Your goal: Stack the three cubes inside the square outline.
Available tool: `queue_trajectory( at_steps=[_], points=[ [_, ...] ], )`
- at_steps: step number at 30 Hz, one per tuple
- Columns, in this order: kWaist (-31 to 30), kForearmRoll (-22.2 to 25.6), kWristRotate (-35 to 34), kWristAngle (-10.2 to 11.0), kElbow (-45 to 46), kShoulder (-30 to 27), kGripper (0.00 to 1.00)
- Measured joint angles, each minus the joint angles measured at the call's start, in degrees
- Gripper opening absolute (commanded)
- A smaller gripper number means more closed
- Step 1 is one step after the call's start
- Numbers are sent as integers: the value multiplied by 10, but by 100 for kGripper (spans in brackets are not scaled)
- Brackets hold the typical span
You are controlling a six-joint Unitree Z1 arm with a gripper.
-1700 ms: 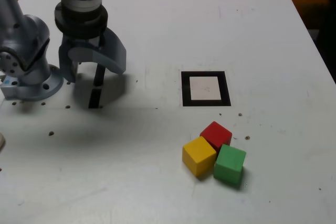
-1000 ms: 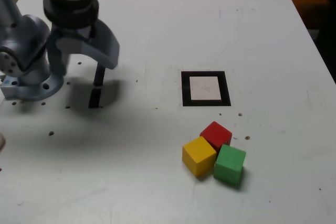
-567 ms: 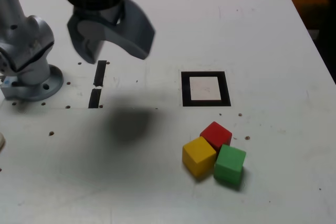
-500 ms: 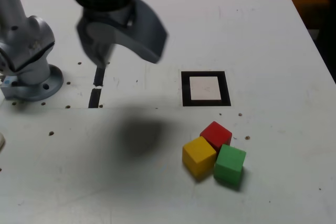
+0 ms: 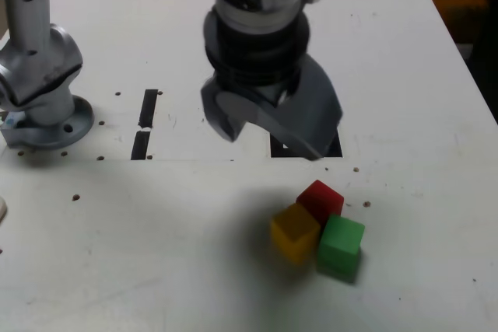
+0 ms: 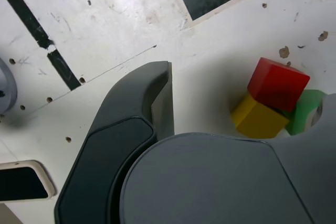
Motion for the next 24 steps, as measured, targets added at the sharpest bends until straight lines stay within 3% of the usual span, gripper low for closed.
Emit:
queue_trajectory(
  at_steps=[9,24],
  points=[
    [2,-41,41,-5,-30,60,99],
    [23,-79,62,6,-49,121,96]
  ],
)
